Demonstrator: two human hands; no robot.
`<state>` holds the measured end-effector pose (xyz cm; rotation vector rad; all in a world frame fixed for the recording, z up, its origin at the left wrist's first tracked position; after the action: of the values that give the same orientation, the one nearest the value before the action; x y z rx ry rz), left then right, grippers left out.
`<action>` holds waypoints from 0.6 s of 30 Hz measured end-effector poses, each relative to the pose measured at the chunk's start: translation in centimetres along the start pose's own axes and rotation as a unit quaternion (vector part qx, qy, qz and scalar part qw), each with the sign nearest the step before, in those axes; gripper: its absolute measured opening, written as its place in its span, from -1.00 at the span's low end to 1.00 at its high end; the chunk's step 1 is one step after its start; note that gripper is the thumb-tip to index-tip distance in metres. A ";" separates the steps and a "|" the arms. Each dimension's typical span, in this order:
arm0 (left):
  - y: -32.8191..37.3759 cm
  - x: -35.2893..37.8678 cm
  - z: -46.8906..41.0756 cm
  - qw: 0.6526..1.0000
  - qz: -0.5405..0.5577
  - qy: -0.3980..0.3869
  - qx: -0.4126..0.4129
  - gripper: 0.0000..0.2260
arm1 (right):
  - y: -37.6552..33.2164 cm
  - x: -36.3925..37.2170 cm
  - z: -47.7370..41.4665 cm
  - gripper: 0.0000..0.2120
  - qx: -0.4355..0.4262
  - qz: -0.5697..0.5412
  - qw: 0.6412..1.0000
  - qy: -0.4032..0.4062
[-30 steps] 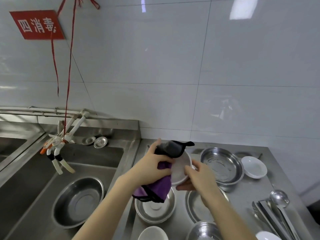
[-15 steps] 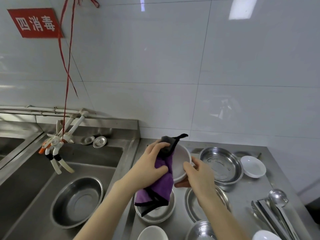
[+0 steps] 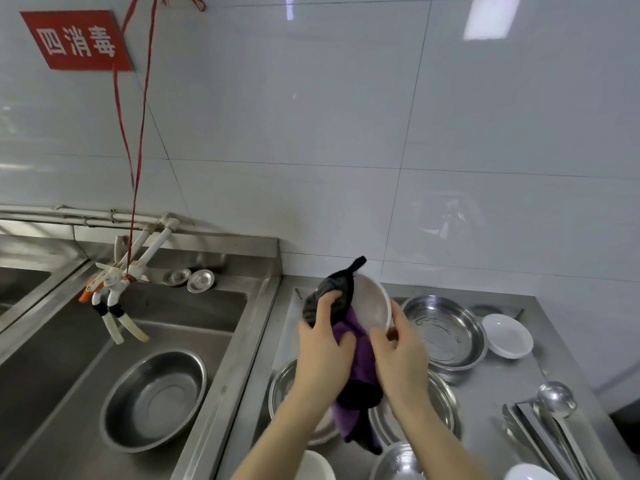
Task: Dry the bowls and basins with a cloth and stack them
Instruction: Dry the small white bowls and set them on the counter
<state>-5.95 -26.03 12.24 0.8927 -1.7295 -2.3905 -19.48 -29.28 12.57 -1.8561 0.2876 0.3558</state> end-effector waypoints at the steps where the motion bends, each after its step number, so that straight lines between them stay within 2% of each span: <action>1: 0.3 -0.2 -0.6 0.999 -0.046 -0.009 0.021 -0.48 | 0.3 -0.2 -0.1 -0.56 0.008 0.001 1.000 -0.015; 5: 1.2 -0.6 -2.5 0.958 -0.230 -0.129 0.109 -0.49 | -0.3 -0.8 -1.2 -0.57 0.056 -0.067 0.986 -0.142; 7: 1.3 -0.9 -2.6 0.938 -0.261 -0.188 0.130 -0.49 | -1.4 -1.2 -2.2 -0.60 0.037 -0.027 0.973 -0.226; 9: 1.3 -1.2 -2.6 0.940 -0.244 -0.203 0.125 -0.51 | -2.8 -1.6 -3.1 -0.66 -0.003 0.024 0.964 -0.264; 11: 1.7 -1.7 -2.5 0.964 -0.174 -0.163 0.120 -0.52 | -3.4 -1.6 -3.9 -0.69 -0.015 0.019 0.967 -0.252; 14: 1.9 -1.6 -0.7 0.993 -0.061 -0.042 0.090 -0.53 | -2.5 -1.4 -4.8 -0.67 -0.005 -0.009 0.987 -0.158; 18: 0.3 0.1 1.1 0.995 0.092 0.020 -0.022 -0.55 | -2.1 -0.2 -3.6 -0.60 -0.067 0.043 0.995 -0.056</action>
<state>-6.61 -25.23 12.65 0.7350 -1.6599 -2.2676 -18.58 -32.13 15.51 -1.9498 0.2719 0.5482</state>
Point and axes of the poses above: each hand's wrist, its own z-axis away from the middle knuckle, its own x-axis out of the palm, y = z × x, the point moved 8 cm from there along -z, towards the middle knuckle, and after that the axes turned 14 degrees about -x, right-handed, at the moved point
